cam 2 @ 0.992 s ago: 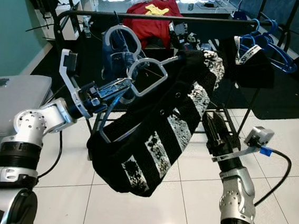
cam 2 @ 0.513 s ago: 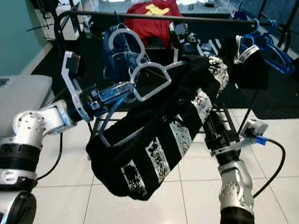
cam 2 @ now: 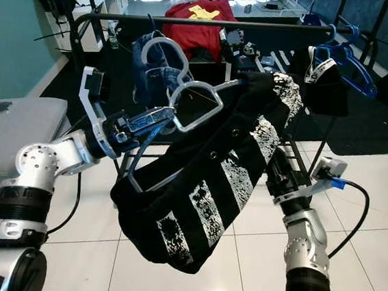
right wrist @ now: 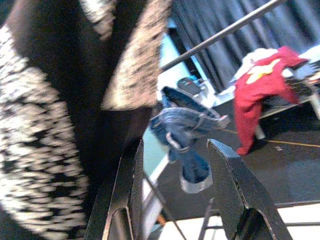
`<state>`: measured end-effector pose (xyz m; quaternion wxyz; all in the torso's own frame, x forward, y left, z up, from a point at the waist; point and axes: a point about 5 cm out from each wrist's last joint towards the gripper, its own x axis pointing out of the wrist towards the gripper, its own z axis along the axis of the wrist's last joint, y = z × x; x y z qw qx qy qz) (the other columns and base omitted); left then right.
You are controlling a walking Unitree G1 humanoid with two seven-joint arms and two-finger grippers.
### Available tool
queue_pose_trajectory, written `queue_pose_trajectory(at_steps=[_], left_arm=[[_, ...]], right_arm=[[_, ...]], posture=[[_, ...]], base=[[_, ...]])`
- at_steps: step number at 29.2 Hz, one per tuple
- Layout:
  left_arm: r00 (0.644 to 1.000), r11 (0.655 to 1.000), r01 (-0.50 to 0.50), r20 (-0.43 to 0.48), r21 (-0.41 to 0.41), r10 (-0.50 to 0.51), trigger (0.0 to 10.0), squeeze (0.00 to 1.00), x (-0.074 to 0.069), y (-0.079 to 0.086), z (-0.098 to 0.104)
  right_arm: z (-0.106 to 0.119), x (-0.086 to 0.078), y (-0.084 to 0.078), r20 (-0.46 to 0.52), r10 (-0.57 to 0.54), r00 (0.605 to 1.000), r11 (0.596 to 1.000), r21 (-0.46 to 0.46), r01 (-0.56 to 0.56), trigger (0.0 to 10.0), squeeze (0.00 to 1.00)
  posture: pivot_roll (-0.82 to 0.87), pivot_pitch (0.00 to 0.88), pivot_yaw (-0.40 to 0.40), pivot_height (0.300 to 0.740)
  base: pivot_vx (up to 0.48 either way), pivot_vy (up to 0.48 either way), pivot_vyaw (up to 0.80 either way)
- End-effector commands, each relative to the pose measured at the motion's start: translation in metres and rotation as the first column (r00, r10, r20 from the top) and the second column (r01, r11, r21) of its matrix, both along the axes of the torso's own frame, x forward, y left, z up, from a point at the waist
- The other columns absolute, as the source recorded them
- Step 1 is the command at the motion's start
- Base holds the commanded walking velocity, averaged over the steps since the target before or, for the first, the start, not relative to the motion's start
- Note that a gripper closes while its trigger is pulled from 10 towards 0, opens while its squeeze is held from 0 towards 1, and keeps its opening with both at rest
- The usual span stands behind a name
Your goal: Hang hanger
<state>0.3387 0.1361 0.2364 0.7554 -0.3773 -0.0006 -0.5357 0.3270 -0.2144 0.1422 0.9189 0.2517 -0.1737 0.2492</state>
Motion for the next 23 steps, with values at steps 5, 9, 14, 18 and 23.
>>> queue_pose_trajectory(at_steps=[5,9,14,18,23], left_arm=[[0.999,1.0,-0.008,0.044,-0.012,0.009,0.0,0.0,-0.003,0.006,0.008],[0.999,1.0,-0.013,0.036,-0.009,0.014,0.0,0.0,-0.003,0.007,0.006],[0.999,1.0,-0.016,0.036,-0.007,0.016,0.0,0.0,-0.001,0.007,0.007],[0.999,1.0,-0.018,0.038,-0.008,0.018,0.0,0.0,-0.001,0.007,0.007],[0.999,1.0,-0.017,0.038,-0.008,0.017,0.0,0.0,-0.001,0.007,0.007]], right_arm=[[-0.001,-0.005,0.009,0.025,0.028,0.999,0.999,0.017,-0.028,10.0,0.0],[-0.008,-0.012,0.008,0.019,-0.001,1.0,1.0,0.024,0.0,10.0,0.0],[-0.014,-0.02,0.003,0.007,-0.028,1.0,0.999,0.026,0.028,10.0,0.0],[-0.019,-0.027,0.001,-0.007,-0.045,0.999,0.999,0.024,0.045,10.0,0.0],[-0.021,-0.035,0.001,-0.013,-0.057,0.998,0.998,0.027,0.057,10.0,0.0]], posture=[[0.06,0.083,0.08,0.74],[0.06,0.082,0.085,0.74],[0.05,0.08,0.085,0.74],[0.05,0.079,0.085,0.74],[0.05,0.078,0.084,0.74]], base=[[0.0,0.0,0.0],[0.0,0.0,0.0],[0.0,0.0,0.0],[0.0,0.0,0.0],[0.0,0.0,0.0]])
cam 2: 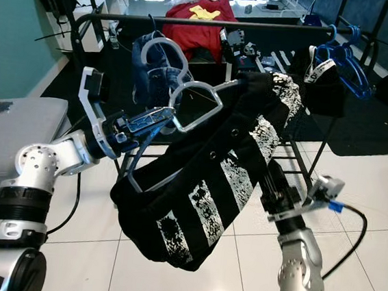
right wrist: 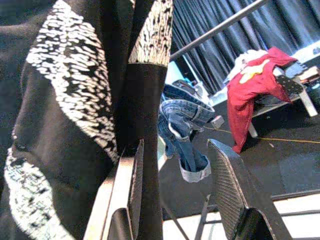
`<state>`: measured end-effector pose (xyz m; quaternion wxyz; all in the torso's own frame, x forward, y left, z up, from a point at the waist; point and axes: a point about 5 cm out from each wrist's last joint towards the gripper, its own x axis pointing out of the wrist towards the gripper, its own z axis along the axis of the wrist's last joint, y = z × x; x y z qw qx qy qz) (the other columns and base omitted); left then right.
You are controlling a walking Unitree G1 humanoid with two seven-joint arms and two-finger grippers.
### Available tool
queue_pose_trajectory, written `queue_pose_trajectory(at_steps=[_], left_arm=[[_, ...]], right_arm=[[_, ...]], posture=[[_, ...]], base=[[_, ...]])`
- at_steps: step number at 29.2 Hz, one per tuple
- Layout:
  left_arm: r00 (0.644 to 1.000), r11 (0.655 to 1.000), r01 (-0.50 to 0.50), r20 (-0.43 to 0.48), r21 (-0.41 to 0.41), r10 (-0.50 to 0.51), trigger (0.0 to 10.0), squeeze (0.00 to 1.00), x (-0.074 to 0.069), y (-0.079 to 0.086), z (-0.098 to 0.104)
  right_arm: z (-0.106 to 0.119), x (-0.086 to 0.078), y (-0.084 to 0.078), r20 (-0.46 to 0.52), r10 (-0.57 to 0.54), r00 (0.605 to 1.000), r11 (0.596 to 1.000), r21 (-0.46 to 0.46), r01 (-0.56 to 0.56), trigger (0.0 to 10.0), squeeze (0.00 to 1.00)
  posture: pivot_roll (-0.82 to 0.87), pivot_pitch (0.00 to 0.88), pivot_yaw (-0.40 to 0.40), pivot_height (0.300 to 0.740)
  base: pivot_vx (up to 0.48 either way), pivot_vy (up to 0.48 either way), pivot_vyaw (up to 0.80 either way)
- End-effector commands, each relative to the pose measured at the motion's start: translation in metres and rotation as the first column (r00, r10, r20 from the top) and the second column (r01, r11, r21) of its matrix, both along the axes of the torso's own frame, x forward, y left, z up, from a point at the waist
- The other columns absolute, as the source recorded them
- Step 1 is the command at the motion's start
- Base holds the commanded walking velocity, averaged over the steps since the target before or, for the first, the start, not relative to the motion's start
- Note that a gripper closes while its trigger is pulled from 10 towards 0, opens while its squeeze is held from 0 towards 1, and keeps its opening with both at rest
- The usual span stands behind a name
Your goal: Hang hanger
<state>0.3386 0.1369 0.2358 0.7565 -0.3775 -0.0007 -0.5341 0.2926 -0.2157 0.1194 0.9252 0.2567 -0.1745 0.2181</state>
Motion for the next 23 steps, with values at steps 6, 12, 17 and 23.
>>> queue_pose_trajectory(at_steps=[6,12,17,23], left_arm=[[0.999,1.0,-0.015,0.041,-0.008,0.015,0.0,0.0,-0.001,0.007,0.008],[0.999,1.0,-0.017,0.042,-0.008,0.017,0.0,0.0,-0.001,0.007,0.008],[0.999,1.0,0.0,0.041,-0.008,0.001,0.0,0.0,-0.002,0.003,0.008],[0.999,1.0,0.004,0.038,-0.008,-0.004,0.0,0.0,-0.001,-0.001,0.007]], right_arm=[[0.003,-0.002,0.001,0.012,-0.012,1.0,1.0,0.018,0.011,10.0,0.0],[0.002,-0.004,0.002,0.015,-0.016,1.0,1.0,0.022,0.016,10.0,0.0],[0.004,0.003,0.005,0.016,0.027,1.0,1.0,0.01,-0.027,10.0,0.0],[0.012,0.011,0.02,0.029,0.182,0.983,0.983,0.012,-0.183,10.0,0.0]], posture=[[0.05,0.075,0.082,0.74],[0.05,0.073,0.084,0.74],[0.05,0.064,0.088,0.74],[0.05,0.06,0.075,0.74]], base=[[0.0,0.0,0.0],[0.0,0.0,0.0],[0.0,0.0,0.0],[0.0,0.0,0.0]])
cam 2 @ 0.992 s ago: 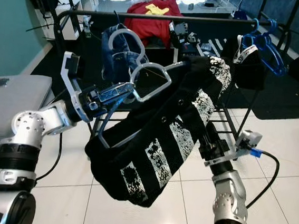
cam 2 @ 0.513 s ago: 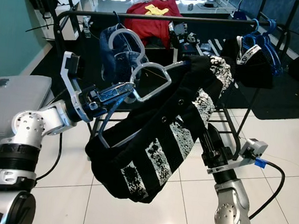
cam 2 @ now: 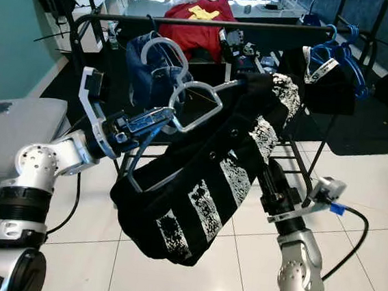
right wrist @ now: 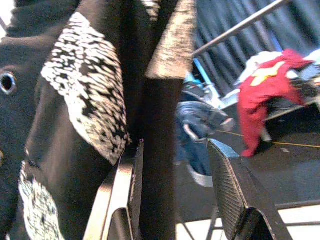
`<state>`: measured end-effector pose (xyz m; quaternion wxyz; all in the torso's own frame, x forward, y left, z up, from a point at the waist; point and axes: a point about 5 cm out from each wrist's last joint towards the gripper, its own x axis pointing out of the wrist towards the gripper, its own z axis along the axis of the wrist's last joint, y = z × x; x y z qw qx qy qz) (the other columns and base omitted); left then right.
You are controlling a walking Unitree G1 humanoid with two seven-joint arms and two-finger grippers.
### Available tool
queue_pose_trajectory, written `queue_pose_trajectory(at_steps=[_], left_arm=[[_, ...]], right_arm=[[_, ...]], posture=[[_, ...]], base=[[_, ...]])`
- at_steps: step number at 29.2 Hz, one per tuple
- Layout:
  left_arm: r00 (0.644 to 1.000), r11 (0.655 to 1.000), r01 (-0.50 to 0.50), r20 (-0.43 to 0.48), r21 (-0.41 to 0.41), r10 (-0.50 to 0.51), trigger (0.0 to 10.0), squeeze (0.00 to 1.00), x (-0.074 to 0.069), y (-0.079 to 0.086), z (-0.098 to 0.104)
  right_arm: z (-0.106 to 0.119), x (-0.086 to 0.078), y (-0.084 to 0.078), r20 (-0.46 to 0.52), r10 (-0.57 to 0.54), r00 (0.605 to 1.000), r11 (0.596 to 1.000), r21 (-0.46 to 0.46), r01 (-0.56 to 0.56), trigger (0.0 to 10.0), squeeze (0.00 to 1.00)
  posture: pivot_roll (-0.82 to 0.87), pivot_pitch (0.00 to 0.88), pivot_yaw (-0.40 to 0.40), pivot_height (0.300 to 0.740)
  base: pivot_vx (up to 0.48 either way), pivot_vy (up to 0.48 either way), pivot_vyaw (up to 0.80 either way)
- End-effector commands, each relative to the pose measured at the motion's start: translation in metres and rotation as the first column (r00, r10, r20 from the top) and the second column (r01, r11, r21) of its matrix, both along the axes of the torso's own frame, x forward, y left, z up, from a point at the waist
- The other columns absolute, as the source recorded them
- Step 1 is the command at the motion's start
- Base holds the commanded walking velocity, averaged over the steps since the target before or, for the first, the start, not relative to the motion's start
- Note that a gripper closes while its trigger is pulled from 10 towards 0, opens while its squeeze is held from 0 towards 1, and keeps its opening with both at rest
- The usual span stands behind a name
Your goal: Hang hanger
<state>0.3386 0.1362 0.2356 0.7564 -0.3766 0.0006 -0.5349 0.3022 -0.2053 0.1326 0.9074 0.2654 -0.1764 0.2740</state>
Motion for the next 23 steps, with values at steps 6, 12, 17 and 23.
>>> queue_pose_trajectory(at_steps=[6,12,17,23], left_arm=[[0.999,1.0,-0.018,0.031,-0.009,0.019,0.0,0.0,-0.001,0.002,0.004],[0.999,1.0,-0.021,0.026,-0.005,0.021,0.0,0.0,-0.001,0.001,0.003],[1.0,1.0,-0.005,0.027,-0.005,0.006,0.0,0.0,-0.002,-0.003,0.003],[0.999,1.0,0.021,0.034,-0.009,-0.021,0.0,0.0,-0.005,-0.006,0.005]], right_arm=[[-0.003,-0.005,0.031,-0.027,0.254,0.967,0.967,0.007,-0.254,10.0,0.0],[-0.006,-0.009,0.038,-0.041,0.307,0.951,0.951,-0.012,-0.308,10.0,0.0],[-0.007,-0.003,0.033,-0.052,0.23,0.972,0.972,-0.045,-0.233,10.0,0.0],[-0.007,0.008,0.027,-0.087,0.14,0.986,0.987,-0.067,-0.146,10.0,0.0]], posture=[[0.06,0.066,0.078,0.74],[0.06,0.07,0.085,0.74],[0.05,0.073,0.086,0.74],[0.05,0.076,0.085,0.74]], base=[[0.0,0.0,0.0],[0.0,0.0,0.0],[0.0,0.0,0.0],[0.0,0.0,0.0]])
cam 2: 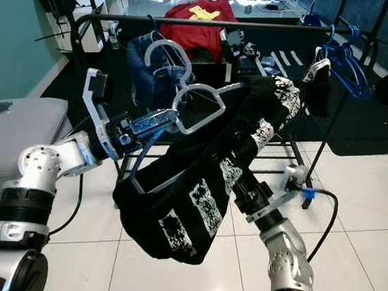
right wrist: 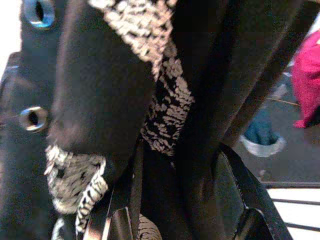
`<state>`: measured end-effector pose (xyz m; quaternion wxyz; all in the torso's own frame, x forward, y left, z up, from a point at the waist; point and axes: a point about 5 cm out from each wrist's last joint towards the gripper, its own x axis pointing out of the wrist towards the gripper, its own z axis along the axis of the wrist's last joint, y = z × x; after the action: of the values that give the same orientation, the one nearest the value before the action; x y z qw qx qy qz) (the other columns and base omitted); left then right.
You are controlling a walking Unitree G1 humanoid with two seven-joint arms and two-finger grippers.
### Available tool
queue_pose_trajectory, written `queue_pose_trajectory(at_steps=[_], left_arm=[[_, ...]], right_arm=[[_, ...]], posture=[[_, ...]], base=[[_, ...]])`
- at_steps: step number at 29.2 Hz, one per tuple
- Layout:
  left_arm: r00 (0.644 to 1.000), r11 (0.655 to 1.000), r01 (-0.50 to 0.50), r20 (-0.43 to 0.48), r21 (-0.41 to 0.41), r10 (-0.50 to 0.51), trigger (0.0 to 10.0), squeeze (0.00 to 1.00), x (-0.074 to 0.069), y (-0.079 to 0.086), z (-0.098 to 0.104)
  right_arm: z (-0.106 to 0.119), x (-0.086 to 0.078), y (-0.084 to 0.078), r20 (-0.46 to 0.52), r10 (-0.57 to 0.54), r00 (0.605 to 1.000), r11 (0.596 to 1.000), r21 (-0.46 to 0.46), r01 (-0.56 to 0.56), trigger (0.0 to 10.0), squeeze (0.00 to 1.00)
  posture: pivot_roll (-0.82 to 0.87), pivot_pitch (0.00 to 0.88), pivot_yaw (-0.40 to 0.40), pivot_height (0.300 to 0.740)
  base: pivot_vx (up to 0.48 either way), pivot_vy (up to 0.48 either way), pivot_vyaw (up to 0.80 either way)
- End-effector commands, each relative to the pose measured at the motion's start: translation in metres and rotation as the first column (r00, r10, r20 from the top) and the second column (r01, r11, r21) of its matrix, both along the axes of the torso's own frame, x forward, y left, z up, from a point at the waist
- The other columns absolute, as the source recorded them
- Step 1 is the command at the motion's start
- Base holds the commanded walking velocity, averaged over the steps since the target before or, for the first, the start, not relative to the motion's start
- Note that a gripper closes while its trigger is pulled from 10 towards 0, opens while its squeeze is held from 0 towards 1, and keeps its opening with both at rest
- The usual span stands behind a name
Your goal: Hang hanger
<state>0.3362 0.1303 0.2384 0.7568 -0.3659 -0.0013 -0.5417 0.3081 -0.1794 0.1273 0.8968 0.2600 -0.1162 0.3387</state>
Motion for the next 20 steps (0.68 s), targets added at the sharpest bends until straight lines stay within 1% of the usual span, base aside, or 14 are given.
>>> queue_pose_trajectory(at_steps=[1,2,4,5,14,16,18,20], left_arm=[[1.0,1.0,0.014,0.015,-0.024,-0.014,0.0,0.0,-0.0029,-0.0006,0.002],[1.0,1.0,0.015,0.015,-0.023,-0.015,0.0,0.0,-0.0032,-0.0004,0.002],[1.0,1.0,0.016,0.016,-0.023,-0.016,0.0,0.0,-0.0035,-0.0003,0.0021],[1.0,1.0,0.016,0.015,-0.022,-0.015,0.0,0.0,-0.0035,0.0002,0.0022],[1.0,1.0,0.008,0.015,-0.021,-0.008,0.0,0.0,-0.0026,0.0015,0.0024],[1.0,1.0,0.006,0.016,-0.021,-0.005,0.0,0.0,-0.0024,0.0014,0.0025],[1.0,1.0,-0.006,0.017,-0.021,0.006,0.0,0.0,-0.0014,0.0017,0.003],[1.0,1.0,-0.006,0.017,-0.021,0.006,0.0,0.0,-0.0014,0.0017,0.003]], right_arm=[[-0.0015,0.0025,0.0008,-0.013,-0.012,1.0,1.0,-0.012,0.011,10.0,0.0],[0.0001,0.0035,0.0016,-0.01,-0.007,1.0,1.0,-0.004,0.007,4.7,0.0],[0.0012,0.004,0.0022,-0.008,-0.002,1.0,1.0,0.0,0.002,4.7,0.0],[0.0022,0.0047,0.0028,-0.005,0.003,1.0,1.0,0.006,-0.003,0.0,0.0],[0.0042,0.0066,0.0023,0.011,0.002,1.0,1.0,0.019,-0.002,0.0,0.0],[0.0047,0.0071,0.0005,0.016,-0.012,1.0,1.0,0.019,0.012,0.0,0.0],[0.0054,0.008,-0.0041,0.023,-0.049,0.999,0.999,0.018,0.049,0.0,0.0],[0.0054,0.008,-0.0041,0.023,-0.049,0.999,0.999,0.018,0.049,0.0,0.0]], posture=[[0.06,0.076,0.083,0.74],[0.06,0.076,0.081,0.74],[0.06,0.076,0.081,0.74],[0.06,0.076,0.081,0.74],[0.06,0.077,0.08,0.74],[0.05,0.077,0.08,0.74],[0.05,0.078,0.08,0.74],[0.05,0.078,0.08,0.74]], base=[[0.0,0.0,0.0],[0.0,0.0,0.0],[0.0,0.0,0.0],[0.0,0.0,0.0],[0.0,0.0,0.0],[0.0,0.0,0.0],[0.0,0.0,0.0],[0.0,0.0,0.0]])
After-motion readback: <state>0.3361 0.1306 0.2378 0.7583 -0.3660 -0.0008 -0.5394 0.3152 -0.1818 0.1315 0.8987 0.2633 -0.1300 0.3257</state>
